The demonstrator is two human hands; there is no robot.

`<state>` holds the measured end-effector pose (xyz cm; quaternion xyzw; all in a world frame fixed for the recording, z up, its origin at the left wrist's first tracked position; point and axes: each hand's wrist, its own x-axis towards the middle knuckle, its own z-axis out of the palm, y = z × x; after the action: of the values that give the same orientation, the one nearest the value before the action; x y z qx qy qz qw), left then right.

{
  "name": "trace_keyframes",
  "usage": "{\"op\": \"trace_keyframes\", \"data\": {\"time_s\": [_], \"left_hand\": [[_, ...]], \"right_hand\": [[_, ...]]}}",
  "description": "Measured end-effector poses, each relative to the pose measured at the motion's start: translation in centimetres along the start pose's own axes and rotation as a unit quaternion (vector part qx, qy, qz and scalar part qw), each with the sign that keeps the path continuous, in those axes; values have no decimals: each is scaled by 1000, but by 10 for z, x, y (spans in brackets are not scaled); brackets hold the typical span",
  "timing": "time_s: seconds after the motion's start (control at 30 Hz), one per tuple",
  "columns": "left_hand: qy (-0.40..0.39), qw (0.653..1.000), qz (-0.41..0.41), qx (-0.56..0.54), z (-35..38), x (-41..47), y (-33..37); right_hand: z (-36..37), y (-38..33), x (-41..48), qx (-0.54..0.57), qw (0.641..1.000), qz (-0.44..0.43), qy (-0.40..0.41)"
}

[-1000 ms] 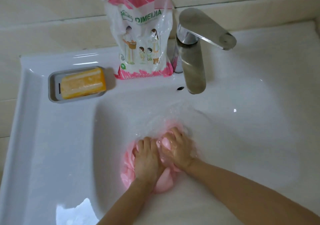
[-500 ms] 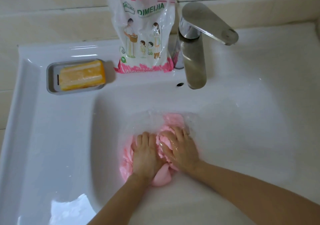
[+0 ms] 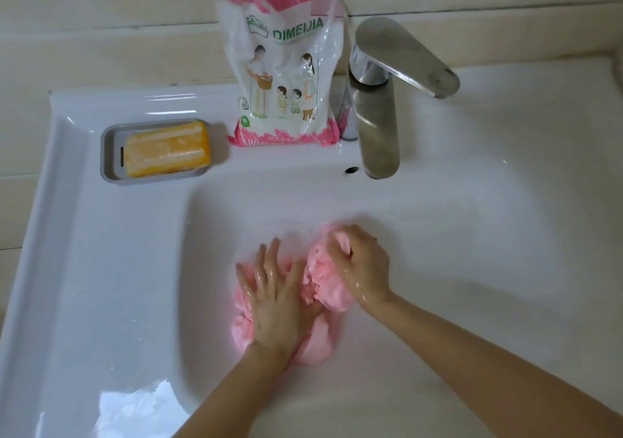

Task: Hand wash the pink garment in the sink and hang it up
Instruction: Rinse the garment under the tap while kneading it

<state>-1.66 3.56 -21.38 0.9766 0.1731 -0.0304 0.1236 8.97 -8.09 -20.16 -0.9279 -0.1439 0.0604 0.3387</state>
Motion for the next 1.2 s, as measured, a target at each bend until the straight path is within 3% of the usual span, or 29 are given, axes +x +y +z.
{"op": "trace_keyframes", "data": {"time_s": [0.1,0.2,0.27,0.43,0.5,0.63,0.7,0.73,0.77,0.83,0.9,0.97,1.07,1.2], "left_hand": [[-84,996,-15,41,1,-10,-4],[-113,992,15,45,-3,-9,-1],[-76,996,37,36,0,1,-2],[36,993,112,-8,19,24,-9],[46,991,129,4,22,33,-9],[-71,990,121,-4,-11,65,-2],[-149,982,36,-112,-32,73,-3],[-148,974,1,-170,-39,72,-8],[-116,978,16,-173,-46,68,-12],[-37,988,118,-93,-51,50,-16],[-51,985,159,-30,-37,29,-18],[-63,986,152,21,-18,15,-15],[-45,988,136,55,-1,15,-12],[32,988,141,50,17,31,-12]], "right_hand": [[11,15,-31,-104,976,-182,-67],[29,24,-34,-132,968,-200,-69],[36,27,-28,-126,972,-190,-49],[47,28,-10,-101,986,-135,7],[46,25,0,-56,994,-85,26],[34,4,18,-48,996,73,22],[19,-9,27,-2,982,183,-39],[10,-13,31,43,975,209,-60],[0,-12,31,80,976,191,-63],[-17,-12,23,79,994,51,-55],[-19,-4,7,22,991,-102,-85],[-6,9,-11,-90,972,-195,-96],[16,18,-22,-176,959,-201,-96],[29,27,-14,-156,965,-207,-42]]}}
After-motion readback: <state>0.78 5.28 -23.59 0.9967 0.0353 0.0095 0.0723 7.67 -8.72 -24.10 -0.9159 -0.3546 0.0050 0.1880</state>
